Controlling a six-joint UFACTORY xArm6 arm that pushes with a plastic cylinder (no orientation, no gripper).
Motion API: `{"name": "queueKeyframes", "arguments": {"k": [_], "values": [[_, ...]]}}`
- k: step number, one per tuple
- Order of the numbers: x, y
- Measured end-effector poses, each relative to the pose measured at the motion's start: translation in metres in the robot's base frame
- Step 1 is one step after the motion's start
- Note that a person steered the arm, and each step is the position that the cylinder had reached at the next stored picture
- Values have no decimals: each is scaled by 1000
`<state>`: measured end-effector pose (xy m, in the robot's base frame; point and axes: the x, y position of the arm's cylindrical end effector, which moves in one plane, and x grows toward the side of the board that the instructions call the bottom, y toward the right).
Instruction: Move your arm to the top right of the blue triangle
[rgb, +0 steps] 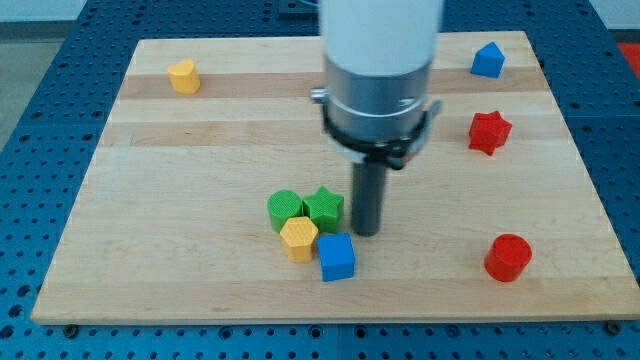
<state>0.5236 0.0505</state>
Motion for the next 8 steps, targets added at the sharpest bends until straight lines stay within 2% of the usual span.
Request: {"name": "queueKeyframes", "arguments": {"k": [1,2,3,4,6,7,8], "values": [[-36,50],[-100,82],[-159,102],[-185,102],[-331,145],[-327,207],[-325,240]]}}
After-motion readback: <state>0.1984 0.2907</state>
